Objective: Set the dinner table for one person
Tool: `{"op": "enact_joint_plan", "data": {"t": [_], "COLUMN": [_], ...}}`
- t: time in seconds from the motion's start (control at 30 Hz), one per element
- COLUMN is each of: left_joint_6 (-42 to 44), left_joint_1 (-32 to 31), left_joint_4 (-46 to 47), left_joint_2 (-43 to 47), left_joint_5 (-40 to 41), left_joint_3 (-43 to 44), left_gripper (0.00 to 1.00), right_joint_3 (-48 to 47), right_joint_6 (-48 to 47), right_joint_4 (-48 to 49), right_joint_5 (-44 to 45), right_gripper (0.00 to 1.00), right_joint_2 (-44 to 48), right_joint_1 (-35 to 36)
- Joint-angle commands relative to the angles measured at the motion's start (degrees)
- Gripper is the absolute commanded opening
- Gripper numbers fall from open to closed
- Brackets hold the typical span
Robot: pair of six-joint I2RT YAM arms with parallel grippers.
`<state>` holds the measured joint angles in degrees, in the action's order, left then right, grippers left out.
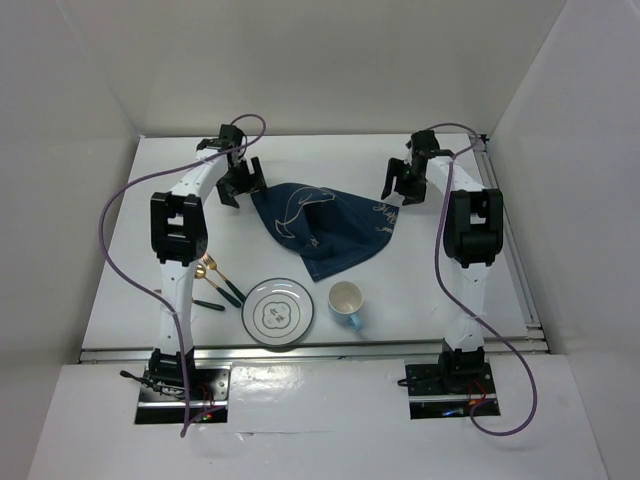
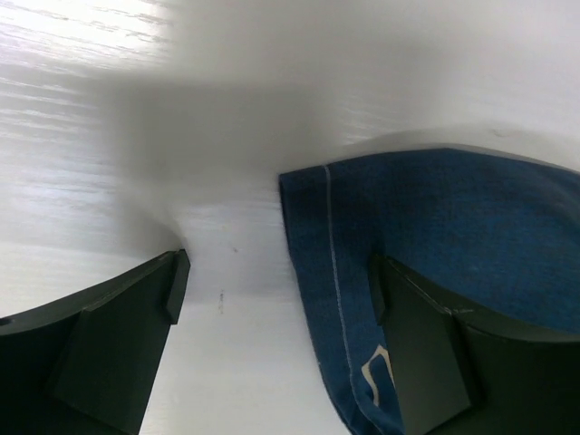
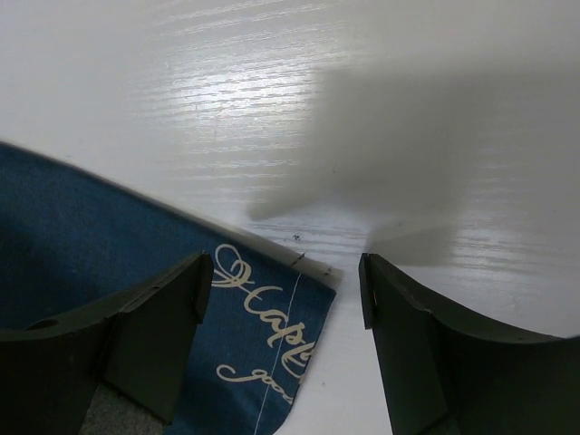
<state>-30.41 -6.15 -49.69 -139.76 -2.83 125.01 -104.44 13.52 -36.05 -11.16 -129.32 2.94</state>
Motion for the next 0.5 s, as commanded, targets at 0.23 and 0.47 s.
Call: {"op": "enact_joint_plan", "data": {"t": [0.23,0.47], "left_joint_6": [-0.3,-0.3], "left_joint_1": [-0.5,-0.5], "left_joint_4": [0.3,2.0], "left_joint_2": [-5.3,-5.9], "left_joint_5": [-2.4,-5.9], "left_joint_3": [3.9,0.6], "left_gripper": [0.98,0.8], "right_joint_3": [2.1,5.1], "right_joint_6": [-3.8,-3.8], "right_joint_4": [1.6,2.6], "right_joint_5": [0.2,0.1], "right_gripper": [0.73,0.59], "right_joint_2": [-1.0,0.1], "right_joint_1": [0.7,1.2]}}
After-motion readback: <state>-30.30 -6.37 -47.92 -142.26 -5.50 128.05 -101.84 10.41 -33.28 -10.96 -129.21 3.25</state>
